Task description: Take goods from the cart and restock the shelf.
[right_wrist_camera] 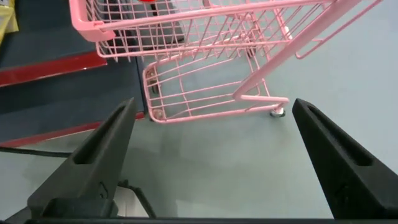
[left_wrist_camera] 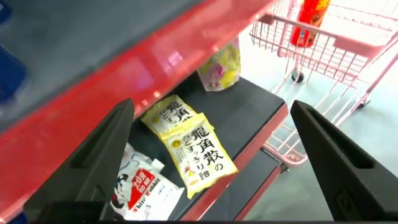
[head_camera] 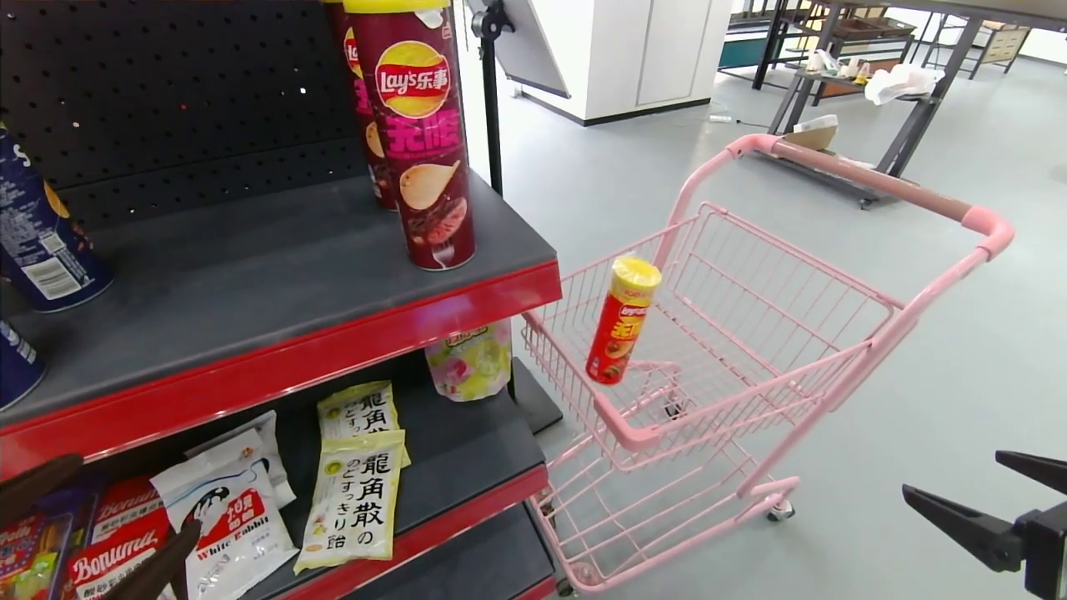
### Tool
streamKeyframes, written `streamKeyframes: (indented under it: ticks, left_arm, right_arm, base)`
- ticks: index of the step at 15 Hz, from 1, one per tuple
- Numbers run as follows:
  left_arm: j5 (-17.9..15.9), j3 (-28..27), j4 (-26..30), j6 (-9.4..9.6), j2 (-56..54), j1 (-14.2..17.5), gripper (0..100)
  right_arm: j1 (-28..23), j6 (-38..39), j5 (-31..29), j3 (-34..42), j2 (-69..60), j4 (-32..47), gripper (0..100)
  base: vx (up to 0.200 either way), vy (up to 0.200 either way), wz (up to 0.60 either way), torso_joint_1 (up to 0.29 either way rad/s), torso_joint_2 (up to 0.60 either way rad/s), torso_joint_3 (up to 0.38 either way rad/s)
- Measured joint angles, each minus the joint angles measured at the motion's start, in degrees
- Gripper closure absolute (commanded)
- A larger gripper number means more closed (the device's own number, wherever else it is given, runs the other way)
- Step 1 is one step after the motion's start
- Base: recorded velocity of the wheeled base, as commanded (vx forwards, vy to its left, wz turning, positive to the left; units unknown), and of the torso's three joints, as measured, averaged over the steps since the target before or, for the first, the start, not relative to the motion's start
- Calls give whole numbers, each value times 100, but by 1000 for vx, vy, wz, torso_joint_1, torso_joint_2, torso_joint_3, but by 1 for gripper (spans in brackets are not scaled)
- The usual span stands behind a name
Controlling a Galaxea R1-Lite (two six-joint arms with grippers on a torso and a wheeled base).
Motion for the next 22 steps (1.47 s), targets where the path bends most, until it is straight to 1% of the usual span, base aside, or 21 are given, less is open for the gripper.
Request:
streamKeyframes:
  ticks: [2, 4, 6, 7, 9, 11, 13, 15, 19, 22]
  left_arm:
    - [0, -21, -7, 0, 2, -2, 0]
    - [0, -52, -10, -2, 18, 0, 0]
    - [0, -118, -7, -5, 68, 0, 0]
    - [-2, -160, -10, -5, 107, 0, 0]
    - [0, -256, -11, -6, 215, -2, 0]
    - [0, -388, -18, -9, 394, 0, 0]
    - [17, -614, -21, -11, 669, 0, 0]
    - [6, -827, -16, -13, 884, -2, 0]
    - [-10, -859, -13, -9, 983, -9, 0]
    - [-2, -851, -11, -2, 972, -9, 0]
  right_arm:
    - [-17, 62, 27, -194, 339, -300, 0]
    - [-23, 191, 33, -364, 931, -1097, 0]
    - [41, 286, 40, -524, 1775, -2150, 0]
    - [90, 339, 130, -642, 2205, -2589, 0]
    - [167, 530, 530, -1103, 3016, -3144, 0]
    - [245, 602, 807, -1591, 3705, -3282, 0]
    - [330, 638, 957, -2231, 4400, -3322, 0]
    - [560, 651, 1070, -2699, 4975, -3333, 0]
    - [940, 699, 1137, -3361, 5871, -3345, 0]
    - [1003, 738, 1135, -3940, 6409, -3345, 0]
  base:
    - [0, 0, 0, -34, 119, 88]
    - [0, 0, 0, 0, 0, 0]
    - [0, 0, 0, 0, 0, 0]
    - [0, 0, 0, 0, 0, 0]
    - [0, 0, 0, 0, 0, 0]
    - [0, 0, 0, 0, 0, 0]
    - [0, 0, 0, 0, 0, 0]
    - [0, 0, 0, 0, 0, 0]
    - [0, 0, 0, 0, 0, 0]
    - [0, 0, 0, 0, 0, 0]
